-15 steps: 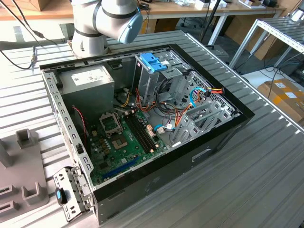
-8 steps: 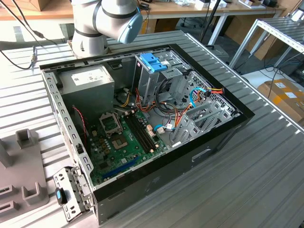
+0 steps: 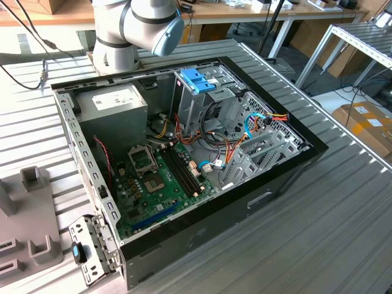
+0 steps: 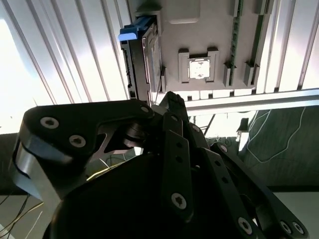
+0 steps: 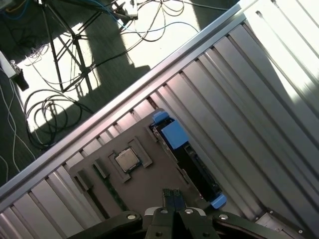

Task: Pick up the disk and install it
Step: 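Pick up the disk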

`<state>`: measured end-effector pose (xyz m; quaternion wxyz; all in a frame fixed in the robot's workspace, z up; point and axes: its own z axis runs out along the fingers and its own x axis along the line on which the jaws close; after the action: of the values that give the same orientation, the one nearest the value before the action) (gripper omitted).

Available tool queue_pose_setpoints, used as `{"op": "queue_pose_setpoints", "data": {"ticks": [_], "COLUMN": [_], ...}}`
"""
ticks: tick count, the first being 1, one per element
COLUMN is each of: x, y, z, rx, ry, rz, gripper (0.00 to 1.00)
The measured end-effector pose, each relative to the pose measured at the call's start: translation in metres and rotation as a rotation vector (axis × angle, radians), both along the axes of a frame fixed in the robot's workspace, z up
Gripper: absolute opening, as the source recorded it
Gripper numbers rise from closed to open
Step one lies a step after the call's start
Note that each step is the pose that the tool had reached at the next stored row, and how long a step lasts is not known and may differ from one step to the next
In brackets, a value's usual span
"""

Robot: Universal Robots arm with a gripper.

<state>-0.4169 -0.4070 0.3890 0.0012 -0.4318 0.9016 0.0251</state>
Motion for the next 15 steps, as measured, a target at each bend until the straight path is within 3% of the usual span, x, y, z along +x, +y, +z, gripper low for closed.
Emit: {"op": "queue_pose_setpoints", "data": {"ticks": [15], "x": [0.0], "y": [0.0], "z": [0.0], "rx": [0.0], "ry": [0.0], "rz": [0.079], "gripper": [0.11]}}
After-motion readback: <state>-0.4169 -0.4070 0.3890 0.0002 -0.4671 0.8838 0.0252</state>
